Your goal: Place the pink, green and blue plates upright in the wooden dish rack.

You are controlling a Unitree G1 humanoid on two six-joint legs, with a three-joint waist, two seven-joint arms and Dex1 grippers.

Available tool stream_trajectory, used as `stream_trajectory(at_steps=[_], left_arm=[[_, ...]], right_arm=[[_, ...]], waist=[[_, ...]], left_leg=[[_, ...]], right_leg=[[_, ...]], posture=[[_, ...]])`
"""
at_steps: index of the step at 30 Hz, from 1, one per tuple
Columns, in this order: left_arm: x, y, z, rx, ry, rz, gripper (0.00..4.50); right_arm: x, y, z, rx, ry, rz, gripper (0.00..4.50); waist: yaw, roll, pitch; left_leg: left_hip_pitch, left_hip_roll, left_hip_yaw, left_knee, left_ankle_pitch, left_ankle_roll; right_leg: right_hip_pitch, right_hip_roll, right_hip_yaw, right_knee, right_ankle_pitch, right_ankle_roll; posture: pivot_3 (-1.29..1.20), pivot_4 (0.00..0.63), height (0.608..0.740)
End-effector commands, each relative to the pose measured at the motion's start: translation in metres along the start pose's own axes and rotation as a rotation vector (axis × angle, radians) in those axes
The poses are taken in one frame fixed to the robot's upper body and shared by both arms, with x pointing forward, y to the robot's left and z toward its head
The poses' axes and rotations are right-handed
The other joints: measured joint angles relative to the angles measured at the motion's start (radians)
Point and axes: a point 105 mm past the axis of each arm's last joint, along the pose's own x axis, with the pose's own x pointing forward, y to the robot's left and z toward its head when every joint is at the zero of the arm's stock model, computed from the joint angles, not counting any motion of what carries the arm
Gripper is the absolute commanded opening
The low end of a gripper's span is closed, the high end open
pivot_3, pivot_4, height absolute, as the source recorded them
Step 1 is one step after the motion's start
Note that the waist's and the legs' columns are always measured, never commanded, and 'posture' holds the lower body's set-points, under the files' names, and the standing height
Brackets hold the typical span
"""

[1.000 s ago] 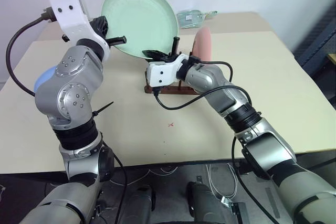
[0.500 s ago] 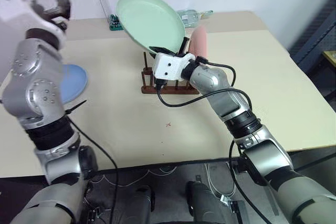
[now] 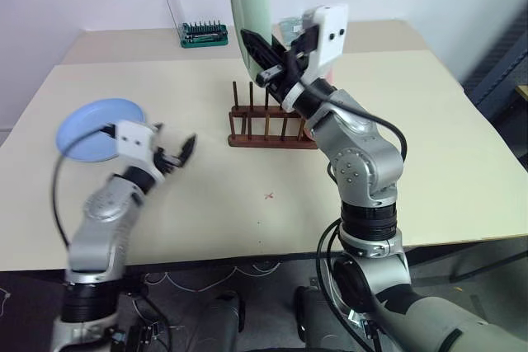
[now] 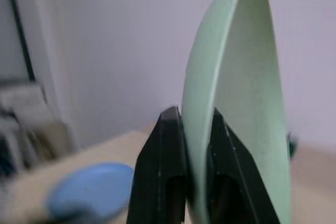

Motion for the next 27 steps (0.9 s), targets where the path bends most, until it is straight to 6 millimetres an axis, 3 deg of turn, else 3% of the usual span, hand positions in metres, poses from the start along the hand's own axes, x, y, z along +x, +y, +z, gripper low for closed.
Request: stream_trajectory(at_steps=[1,7,23,27], left_arm=[[0.0,-0.002,0.014,0.049,-0.054,-0.008,3.97],[0.005,-0.001,0.018,0.021,-0.073,-0.002,3.97],[0.009,-0.007,0.016,0.018,-0.071,-0.012,3.97],[0.01,-0.011,0.014,0.011,-0.071,-0.015,4.03]], right_arm=[[-0.004,-0.004,0.014,0.082,-0.031,-0.043,0.0],[-0.007,-0.025,-0.004,0.188,0.061,-0.169,0.0],[-0.008,-0.042,-0.019,0.26,0.146,-0.289,0.0],[-0.004,-0.039,-0.015,0.207,0.142,-0.268,1.53]], waist=[[-0.001,0.0,0.0],[-0.003,0.001,0.001],[-0.003,0.001,0.001],[-0.003,0.001,0.001]], left_leg=[[0.0,0.0,0.0,0.0,0.0,0.0],[0.0,0.0,0.001,0.0,0.0,0.0],[0.0,0.0,0.001,-0.001,0.0,0.0],[0.0,0.0,0.001,-0.001,0.0,0.0]], right_leg=[[0.0,0.0,0.0,0.0,0.0,0.0],[0.0,0.0,0.0,0.0,0.0,0.0],[-0.001,0.0,0.0,0.0,0.0,0.0],[-0.001,0.0,0.0,0.0,0.0,0.0]], posture=[[0.0,0.15,0.74],[0.0,0.15,0.74],[0.0,0.15,0.74],[0.0,0.15,0.74]])
